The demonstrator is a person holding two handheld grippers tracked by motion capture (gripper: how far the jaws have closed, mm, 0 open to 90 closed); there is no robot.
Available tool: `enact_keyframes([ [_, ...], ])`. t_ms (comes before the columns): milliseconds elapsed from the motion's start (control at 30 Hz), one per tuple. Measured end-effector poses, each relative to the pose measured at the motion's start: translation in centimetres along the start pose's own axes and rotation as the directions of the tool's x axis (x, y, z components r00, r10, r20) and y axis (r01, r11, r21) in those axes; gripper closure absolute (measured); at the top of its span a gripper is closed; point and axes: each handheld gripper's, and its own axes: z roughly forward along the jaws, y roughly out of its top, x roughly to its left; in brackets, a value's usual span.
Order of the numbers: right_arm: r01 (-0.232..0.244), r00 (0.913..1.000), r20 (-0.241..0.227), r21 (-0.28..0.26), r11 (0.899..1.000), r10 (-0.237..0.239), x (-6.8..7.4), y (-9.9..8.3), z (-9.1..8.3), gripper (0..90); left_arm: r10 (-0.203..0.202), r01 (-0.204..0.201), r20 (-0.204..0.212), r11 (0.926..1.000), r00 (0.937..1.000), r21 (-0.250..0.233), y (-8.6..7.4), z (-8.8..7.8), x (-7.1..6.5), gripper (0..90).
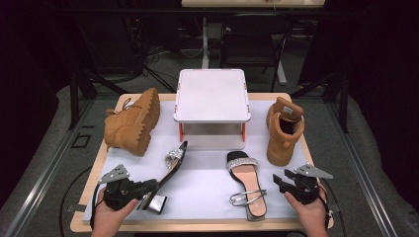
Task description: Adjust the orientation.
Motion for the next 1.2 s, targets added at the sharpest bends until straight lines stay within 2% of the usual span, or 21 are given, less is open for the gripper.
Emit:
enact_keyframes([
  [233, -0.003, 1.0000, -0.002, 0.000, 1.000, 0.003, -0.1, 0.0, -0.1, 47.8, 0.029, -0.029, 0.007, 0.9995, 0.9995, 0.015, 0.4, 1.1, -1.1, 81.5],
  [567, -0.004, 1.0000, -0.003, 0.000, 1.000, 0.004, -0.1, 0.0, -0.1, 47.7, 0.025, -0.026, 0.021, 0.9988, 0.9995, 0.042, 0.4, 2.7, -2.2, 81.5],
  [800, -0.005, 1.0000, -0.002, -0.001, 1.000, 0.005, -0.1, 0.0, -0.1, 47.7, 0.061, -0.062, 0.008, 0.9946, 0.9981, 0.083, 0.3, 4.0, -3.3, 81.5],
  [833, -0.004, 1.0000, -0.001, -0.001, 1.000, 0.004, -0.1, 0.0, -0.1, 47.6, 0.075, -0.075, 0.009, 0.9936, 0.9971, 0.084, 0.3, 4.2, -3.3, 81.5],
  [1067, -0.006, 1.0000, -0.002, -0.002, 1.000, 0.006, -0.1, 0.0, -0.1, 47.6, 0.095, -0.094, 0.000, 0.9900, 0.9955, 0.105, 0.1, 4.8, -3.8, 81.5],
  [1200, 0.003, 1.0000, -0.001, -0.003, 1.000, -0.003, -0.2, 0.0, -0.1, 47.6, 0.092, -0.091, -0.001, 0.9900, 0.9958, 0.107, 0.1, 4.8, -3.9, 81.5],
])
